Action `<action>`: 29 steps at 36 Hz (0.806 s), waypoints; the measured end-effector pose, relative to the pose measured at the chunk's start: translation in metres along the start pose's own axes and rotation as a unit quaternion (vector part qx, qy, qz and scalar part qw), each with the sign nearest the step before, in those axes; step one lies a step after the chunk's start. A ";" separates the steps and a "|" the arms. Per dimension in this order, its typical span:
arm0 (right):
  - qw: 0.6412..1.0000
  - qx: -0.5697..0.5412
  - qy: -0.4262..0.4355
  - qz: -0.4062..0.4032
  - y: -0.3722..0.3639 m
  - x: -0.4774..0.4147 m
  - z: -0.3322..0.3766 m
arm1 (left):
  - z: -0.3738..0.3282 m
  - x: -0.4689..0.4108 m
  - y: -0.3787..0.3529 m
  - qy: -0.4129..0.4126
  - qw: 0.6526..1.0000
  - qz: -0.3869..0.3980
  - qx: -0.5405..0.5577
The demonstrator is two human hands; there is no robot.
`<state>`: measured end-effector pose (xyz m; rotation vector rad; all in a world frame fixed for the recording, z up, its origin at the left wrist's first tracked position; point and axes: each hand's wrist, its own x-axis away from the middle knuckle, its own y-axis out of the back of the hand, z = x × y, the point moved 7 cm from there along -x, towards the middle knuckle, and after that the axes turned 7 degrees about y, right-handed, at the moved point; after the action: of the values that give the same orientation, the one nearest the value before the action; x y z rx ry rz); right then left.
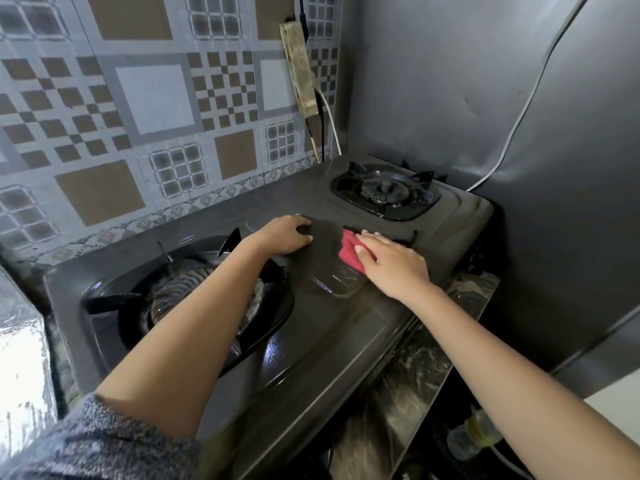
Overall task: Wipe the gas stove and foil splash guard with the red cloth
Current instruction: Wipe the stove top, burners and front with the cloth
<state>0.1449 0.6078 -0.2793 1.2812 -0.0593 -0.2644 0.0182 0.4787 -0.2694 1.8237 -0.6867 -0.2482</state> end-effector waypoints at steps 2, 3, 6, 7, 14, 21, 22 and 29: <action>0.999 0.000 0.035 0.008 -0.005 0.003 0.013 | 0.001 0.001 -0.001 0.001 1.000 -0.010 0.006; 0.999 0.001 0.051 0.011 -0.007 0.005 0.019 | 0.001 0.002 -0.001 0.000 1.000 -0.015 0.008; 0.996 0.006 0.088 0.025 -0.011 0.012 0.030 | 0.001 0.003 -0.001 -0.002 1.000 -0.023 0.012; 0.995 0.008 0.099 0.030 -0.011 0.014 0.033 | 0.002 0.003 -0.001 -0.002 1.000 -0.023 0.012; 0.978 0.002 0.200 0.062 -0.018 0.027 0.063 | 0.006 0.003 0.001 0.004 1.000 -0.009 0.021; 0.961 -0.026 0.261 0.082 -0.023 0.037 0.065 | 0.004 0.000 0.003 0.031 0.999 0.001 0.024; 0.958 -0.033 0.272 0.087 -0.022 0.040 0.063 | 0.003 -0.001 0.004 0.037 0.999 -0.001 0.025; 0.945 -0.071 0.306 0.092 -0.012 0.043 0.038 | -0.005 -0.006 0.005 0.062 0.996 -0.035 0.047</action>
<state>0.1774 0.5593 -0.2845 1.1573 0.3635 0.2926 0.0142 0.4850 -0.2635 1.9382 -0.5564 -0.1507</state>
